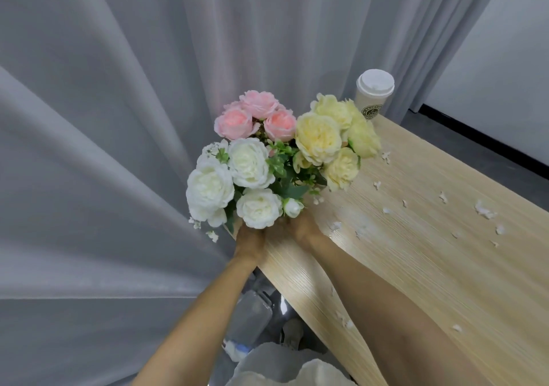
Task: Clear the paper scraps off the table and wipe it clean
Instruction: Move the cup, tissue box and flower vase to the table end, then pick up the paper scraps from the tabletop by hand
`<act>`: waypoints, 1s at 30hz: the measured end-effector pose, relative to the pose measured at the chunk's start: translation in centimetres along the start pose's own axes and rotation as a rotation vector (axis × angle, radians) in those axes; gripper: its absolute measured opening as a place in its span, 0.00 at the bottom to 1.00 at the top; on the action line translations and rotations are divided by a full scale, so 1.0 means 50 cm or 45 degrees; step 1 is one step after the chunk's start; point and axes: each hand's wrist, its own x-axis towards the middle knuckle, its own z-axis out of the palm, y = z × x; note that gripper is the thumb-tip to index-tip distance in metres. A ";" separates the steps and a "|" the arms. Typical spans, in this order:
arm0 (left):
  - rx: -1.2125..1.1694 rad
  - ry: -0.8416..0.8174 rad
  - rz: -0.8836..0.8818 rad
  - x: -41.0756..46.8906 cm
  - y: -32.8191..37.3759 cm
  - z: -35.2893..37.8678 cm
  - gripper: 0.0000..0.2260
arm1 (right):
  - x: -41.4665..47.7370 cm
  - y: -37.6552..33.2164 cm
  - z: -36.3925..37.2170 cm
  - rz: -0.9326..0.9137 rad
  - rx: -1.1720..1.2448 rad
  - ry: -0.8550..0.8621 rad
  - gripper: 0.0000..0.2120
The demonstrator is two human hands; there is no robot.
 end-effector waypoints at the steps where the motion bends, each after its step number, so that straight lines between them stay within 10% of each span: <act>1: 0.010 -0.019 -0.036 -0.001 0.004 0.003 0.14 | -0.004 -0.005 -0.002 -0.016 -0.019 -0.009 0.18; 13: -0.345 0.024 0.132 -0.103 0.037 0.050 0.41 | -0.145 0.017 -0.036 -0.318 -0.155 -0.102 0.42; 30: 0.327 -0.166 0.370 -0.332 0.109 0.209 0.24 | -0.457 0.302 -0.229 0.124 -0.281 0.025 0.21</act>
